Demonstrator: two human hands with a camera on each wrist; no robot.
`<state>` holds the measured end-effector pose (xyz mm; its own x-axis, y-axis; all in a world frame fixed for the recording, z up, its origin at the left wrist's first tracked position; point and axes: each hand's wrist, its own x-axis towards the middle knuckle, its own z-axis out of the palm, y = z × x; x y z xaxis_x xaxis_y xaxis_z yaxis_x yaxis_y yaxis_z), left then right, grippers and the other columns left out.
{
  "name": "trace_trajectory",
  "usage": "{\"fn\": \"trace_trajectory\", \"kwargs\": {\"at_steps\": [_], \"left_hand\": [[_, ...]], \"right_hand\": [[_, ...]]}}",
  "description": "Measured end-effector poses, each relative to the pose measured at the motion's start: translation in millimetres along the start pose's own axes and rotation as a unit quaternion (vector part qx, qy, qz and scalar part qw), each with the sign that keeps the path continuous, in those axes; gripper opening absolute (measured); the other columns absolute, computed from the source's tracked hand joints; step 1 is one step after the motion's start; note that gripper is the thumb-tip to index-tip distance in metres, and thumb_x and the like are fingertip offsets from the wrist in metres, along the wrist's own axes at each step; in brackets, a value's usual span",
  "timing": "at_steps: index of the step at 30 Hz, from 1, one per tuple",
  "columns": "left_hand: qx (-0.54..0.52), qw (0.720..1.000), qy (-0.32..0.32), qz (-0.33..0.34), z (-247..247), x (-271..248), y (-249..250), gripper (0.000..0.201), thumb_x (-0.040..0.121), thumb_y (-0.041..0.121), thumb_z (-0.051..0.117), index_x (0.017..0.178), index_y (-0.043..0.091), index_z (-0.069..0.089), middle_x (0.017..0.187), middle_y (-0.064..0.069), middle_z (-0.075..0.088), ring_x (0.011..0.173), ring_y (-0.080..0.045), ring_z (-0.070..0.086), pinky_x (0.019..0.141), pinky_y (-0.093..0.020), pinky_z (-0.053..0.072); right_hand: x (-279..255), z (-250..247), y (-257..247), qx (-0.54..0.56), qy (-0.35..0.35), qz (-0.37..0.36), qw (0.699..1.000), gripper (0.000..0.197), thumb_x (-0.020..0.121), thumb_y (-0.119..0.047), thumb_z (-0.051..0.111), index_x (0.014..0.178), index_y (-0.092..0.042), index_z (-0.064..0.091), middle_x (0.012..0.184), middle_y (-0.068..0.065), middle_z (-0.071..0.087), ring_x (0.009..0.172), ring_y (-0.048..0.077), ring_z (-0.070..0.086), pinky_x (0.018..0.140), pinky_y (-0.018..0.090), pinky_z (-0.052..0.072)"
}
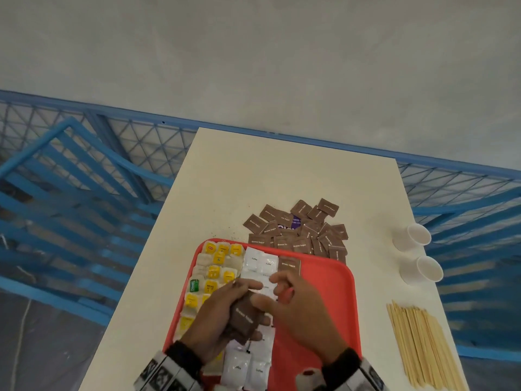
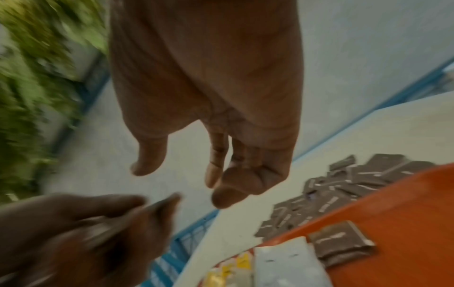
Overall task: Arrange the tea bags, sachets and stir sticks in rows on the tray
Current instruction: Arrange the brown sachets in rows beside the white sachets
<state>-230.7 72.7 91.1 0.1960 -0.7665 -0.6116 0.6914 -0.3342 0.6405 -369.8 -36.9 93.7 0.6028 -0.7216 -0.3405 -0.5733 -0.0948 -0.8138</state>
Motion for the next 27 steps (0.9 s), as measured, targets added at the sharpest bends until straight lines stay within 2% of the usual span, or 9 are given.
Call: {"fn": "trace_trajectory", "kwargs": {"at_steps": [2,5,7,10,12,17,20,23,27], "left_hand": [[0.016,1.0,-0.015,0.01,13.4,4.6,-4.2,0.031,0.103,0.025,0.044,0.117,0.005,0.064,0.093,-0.027,0.067,0.065,-0.032,0.065,0.05,-0.034,0.054],[0.023,0.999,-0.041,0.02,21.6,8.5,-11.3,0.031,0.102,0.032,0.045,0.118,0.012,0.063,0.102,-0.034,0.067,0.075,-0.035,0.064,0.071,-0.042,0.05],[0.027,0.999,-0.041,0.023,24.3,9.0,-16.5,0.027,0.101,0.027,0.047,0.115,0.01,0.062,0.11,-0.038,0.063,0.085,-0.042,0.062,0.08,-0.047,0.049],[0.054,0.996,0.004,0.074,31.5,10.4,-23.9,0.018,0.101,0.015,0.049,0.109,0.006,0.062,0.101,-0.035,0.064,0.077,-0.038,0.06,0.06,-0.036,0.053],[0.059,0.992,0.033,0.11,37.0,11.9,-28.2,0.014,0.099,0.015,0.054,0.105,0.008,0.064,0.096,-0.029,0.064,0.074,-0.034,0.061,0.053,-0.032,0.052],[0.064,0.988,0.056,0.126,48.4,11.9,-33.7,0.027,0.084,0.021,0.069,0.104,0.003,0.066,0.099,-0.027,0.069,0.082,-0.037,0.068,0.074,-0.056,0.058],[0.072,0.994,0.024,0.085,46.5,10.9,-31.3,0.032,0.081,0.019,0.071,0.103,-0.003,0.064,0.098,-0.024,0.072,0.082,-0.037,0.071,0.065,-0.048,0.062],[0.085,0.994,0.024,0.071,43.9,14.5,-31.3,0.028,0.078,0.015,0.073,0.098,-0.003,0.065,0.098,-0.025,0.072,0.072,-0.036,0.071,0.051,-0.036,0.059],[0.068,0.992,0.062,0.082,38.5,22.0,-34.7,0.022,0.085,0.006,0.071,0.101,-0.006,0.062,0.078,-0.026,0.059,0.066,-0.031,0.055,0.055,-0.034,0.057]], "right_hand": [[-14.0,5.7,-5.2,-0.035,0.024,-0.012,0.999,0.067,0.052,-0.071,0.072,0.105,-0.033,0.059,0.088,-0.01,0.058,0.08,0.003,0.054,0.067,0.016,0.041],[-21.3,-4.3,-0.8,-0.046,0.058,-0.006,0.997,0.047,0.055,-0.061,0.08,0.086,-0.031,0.061,0.078,-0.007,0.06,0.073,0.004,0.054,0.062,0.016,0.04],[-25.6,-14.4,3.8,-0.042,0.056,0.003,0.998,0.039,0.058,-0.056,0.083,0.079,-0.031,0.062,0.074,-0.006,0.063,0.072,0.003,0.056,0.061,0.015,0.04],[-37.8,-21.2,5.0,-0.05,0.049,0.015,0.997,0.05,0.055,-0.063,0.08,0.089,-0.033,0.06,0.08,-0.008,0.065,0.075,0.003,0.057,0.063,0.017,0.043],[-44.5,-18.8,3.7,-0.05,0.056,0.021,0.997,0.046,0.054,-0.06,0.08,0.081,-0.031,0.056,0.076,-0.009,0.064,0.072,0.003,0.057,0.062,0.019,0.044],[-41.2,-22.4,14.6,0.007,0.1,0.031,0.994,0.027,0.067,-0.029,0.086,0.066,-0.018,0.061,0.065,-0.001,0.064,0.059,0.007,0.055,0.056,0.017,0.041],[-37.3,-40.9,19.7,0.108,0.053,0.032,0.992,0.014,0.078,-0.018,0.08,0.068,-0.02,0.071,0.061,-0.007,0.068,0.056,-0.001,0.056,0.058,0.013,0.042],[-34.2,-51.4,30.0,0.162,0.007,0.045,0.986,0.013,0.087,-0.017,0.073,0.074,-0.016,0.073,0.058,-0.009,0.065,0.054,0.0,0.053,0.056,0.014,0.041],[-7.3,-60.0,62.5,0.206,0.041,0.102,0.972,0.009,0.088,-0.017,0.072,0.085,-0.009,0.075,0.06,0.001,0.063,0.053,0.01,0.05,0.05,0.019,0.039]]}}
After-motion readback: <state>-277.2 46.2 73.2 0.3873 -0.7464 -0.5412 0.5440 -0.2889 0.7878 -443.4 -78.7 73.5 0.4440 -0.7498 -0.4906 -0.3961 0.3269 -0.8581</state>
